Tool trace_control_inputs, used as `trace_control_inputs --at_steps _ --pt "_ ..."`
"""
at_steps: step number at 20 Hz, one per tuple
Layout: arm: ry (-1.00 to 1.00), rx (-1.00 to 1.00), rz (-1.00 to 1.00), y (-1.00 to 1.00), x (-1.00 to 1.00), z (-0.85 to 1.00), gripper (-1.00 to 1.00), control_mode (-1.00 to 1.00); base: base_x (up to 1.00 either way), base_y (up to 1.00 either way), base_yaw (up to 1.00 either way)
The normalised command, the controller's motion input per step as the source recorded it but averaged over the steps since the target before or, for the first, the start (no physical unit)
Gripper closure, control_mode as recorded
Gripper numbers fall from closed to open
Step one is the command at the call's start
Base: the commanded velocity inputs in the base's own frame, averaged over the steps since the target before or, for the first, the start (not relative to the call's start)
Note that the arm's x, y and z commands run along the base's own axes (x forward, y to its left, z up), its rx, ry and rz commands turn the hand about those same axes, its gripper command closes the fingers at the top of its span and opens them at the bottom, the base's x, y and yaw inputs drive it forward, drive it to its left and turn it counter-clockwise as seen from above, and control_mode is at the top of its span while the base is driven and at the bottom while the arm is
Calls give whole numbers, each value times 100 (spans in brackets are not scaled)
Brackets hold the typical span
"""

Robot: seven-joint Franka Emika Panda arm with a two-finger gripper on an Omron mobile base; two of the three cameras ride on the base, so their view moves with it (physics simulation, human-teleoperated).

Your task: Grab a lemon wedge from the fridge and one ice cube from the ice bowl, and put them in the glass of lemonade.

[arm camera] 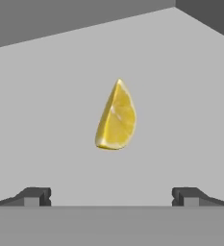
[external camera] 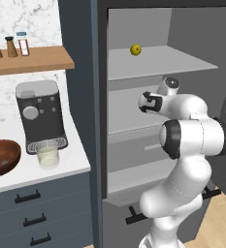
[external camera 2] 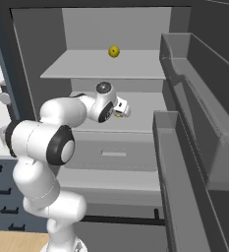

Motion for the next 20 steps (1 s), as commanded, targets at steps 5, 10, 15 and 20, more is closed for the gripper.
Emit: trace_control_inputs --at_steps 5,10,15,20 --pt "0 0 -2 -7 29 -1 -100 -100 0 0 0" --pt "0 0 0 0 49 -7 -100 -100 0 0 0" --pt "4 0 0 0 27 -20 -100 -100 0 0 0" --pt "7 1 0 0 8 -32 -100 -100 0 0 0"
